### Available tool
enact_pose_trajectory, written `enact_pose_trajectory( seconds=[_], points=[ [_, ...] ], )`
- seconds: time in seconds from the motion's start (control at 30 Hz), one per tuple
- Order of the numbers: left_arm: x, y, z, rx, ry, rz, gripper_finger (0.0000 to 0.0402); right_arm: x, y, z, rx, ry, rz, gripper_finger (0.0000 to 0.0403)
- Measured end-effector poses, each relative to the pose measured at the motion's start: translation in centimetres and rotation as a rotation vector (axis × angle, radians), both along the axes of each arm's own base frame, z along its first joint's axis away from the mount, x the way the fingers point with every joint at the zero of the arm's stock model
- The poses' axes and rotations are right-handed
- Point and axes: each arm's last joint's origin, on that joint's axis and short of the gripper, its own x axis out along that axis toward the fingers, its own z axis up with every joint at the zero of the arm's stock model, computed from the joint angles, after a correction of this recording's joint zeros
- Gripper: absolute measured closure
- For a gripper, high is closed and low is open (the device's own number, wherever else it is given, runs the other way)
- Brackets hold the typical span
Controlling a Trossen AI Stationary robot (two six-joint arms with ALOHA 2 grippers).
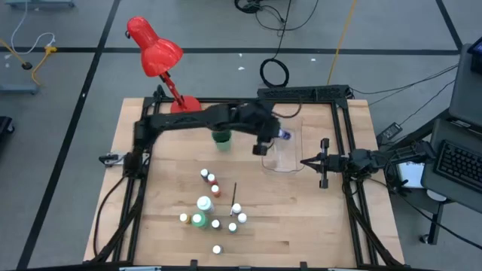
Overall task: Pick & Place Paint Supplies
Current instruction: Put the blue paint bottle into the transparent bin
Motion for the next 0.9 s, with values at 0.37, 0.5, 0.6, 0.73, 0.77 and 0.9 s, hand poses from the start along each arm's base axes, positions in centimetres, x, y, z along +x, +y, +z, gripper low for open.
enact_pose_trajectory(
  seconds=[0.37,0.5,0.6,0.73,0.77,0.9],
  points=[
    [5.2,4.0,-6.6,-0.044,0.089,0.045,0.0313,0.1,0.0,-0.2,-0.017,0.019,0.001,0.0399],
    [5.6,4.8,-8.4,-0.046,0.121,0.105,0.0313,0.1,0.0,-0.2,-0.018,0.02,0.001,0.0399],
    [5.5,4.9,-8.5,-0.038,0.128,0.18,0.0313,0.1,0.0,-0.2,-0.026,0.02,0.001,0.0399],
    [5.3,5.0,-8.6,-0.062,0.144,0.239,0.0313,0.1,0.0,-0.1,-0.031,0.019,0.002,0.0399],
    [5.3,5.1,-8.7,-0.07,0.146,0.247,0.0313,0.1,0.0,-0.2,-0.031,0.018,0.002,0.0399],
    [5.1,5.6,-8.6,-0.101,0.14,0.285,0.0313,0.1,0.0,-0.1,-0.028,0.016,0.002,0.0399]
  ],
)
